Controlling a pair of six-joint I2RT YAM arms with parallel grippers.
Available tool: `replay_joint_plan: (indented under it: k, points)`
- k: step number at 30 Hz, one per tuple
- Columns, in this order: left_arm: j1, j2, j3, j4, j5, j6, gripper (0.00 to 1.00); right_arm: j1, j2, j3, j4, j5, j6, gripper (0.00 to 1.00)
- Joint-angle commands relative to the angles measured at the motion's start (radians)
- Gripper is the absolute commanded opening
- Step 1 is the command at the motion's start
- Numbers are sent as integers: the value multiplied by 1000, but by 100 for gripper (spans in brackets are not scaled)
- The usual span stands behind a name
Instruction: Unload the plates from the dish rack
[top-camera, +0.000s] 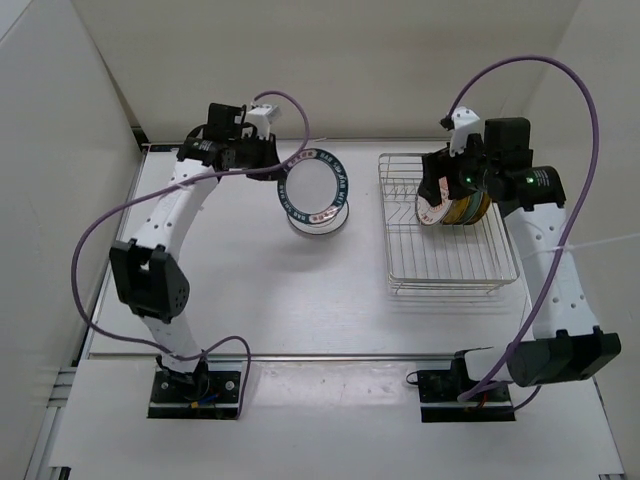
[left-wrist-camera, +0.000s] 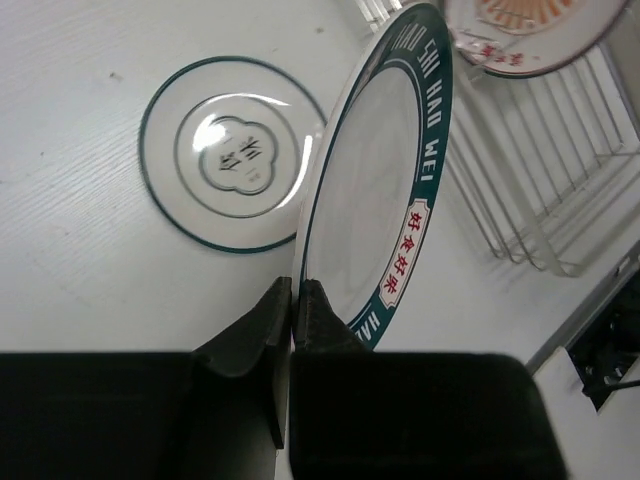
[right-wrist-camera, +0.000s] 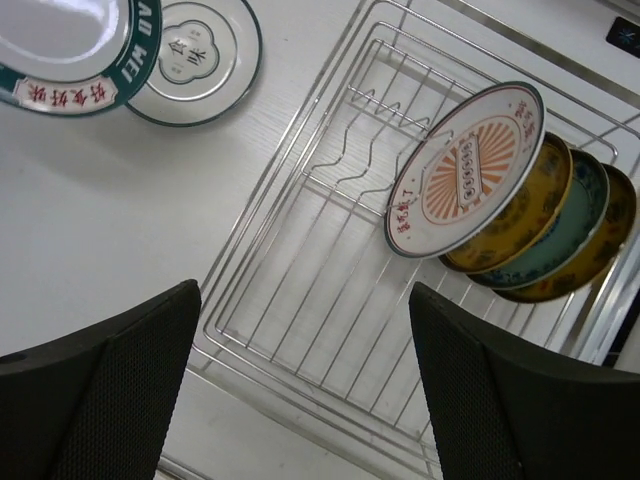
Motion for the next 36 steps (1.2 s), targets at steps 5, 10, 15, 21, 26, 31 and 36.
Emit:
replay_joint_plan:
  k: [5,10,15,21,26,31,36]
  points:
    - [131,272,34,20,291,46,11,5,-105,-51,70,118,36,90]
    - [165,399,148,38,396,33,11,5,-114,-81,59,108,36,91]
    - [165,499,232,49,451,-25,11,5,-114,-100,59,137,27,91]
    - [183,569,250,93,486,-85,11,5,-105,-109,68,146,27,91]
    - [183,622,261,112,486,-114,11,5,-96,-129,68,146,27,91]
    - [183,643,272,126,465,-123,11,5,-107,-149,77,146,27,91]
    - [183,654,281,138,456,-143,11,5,-107,-149,77,146,27,91]
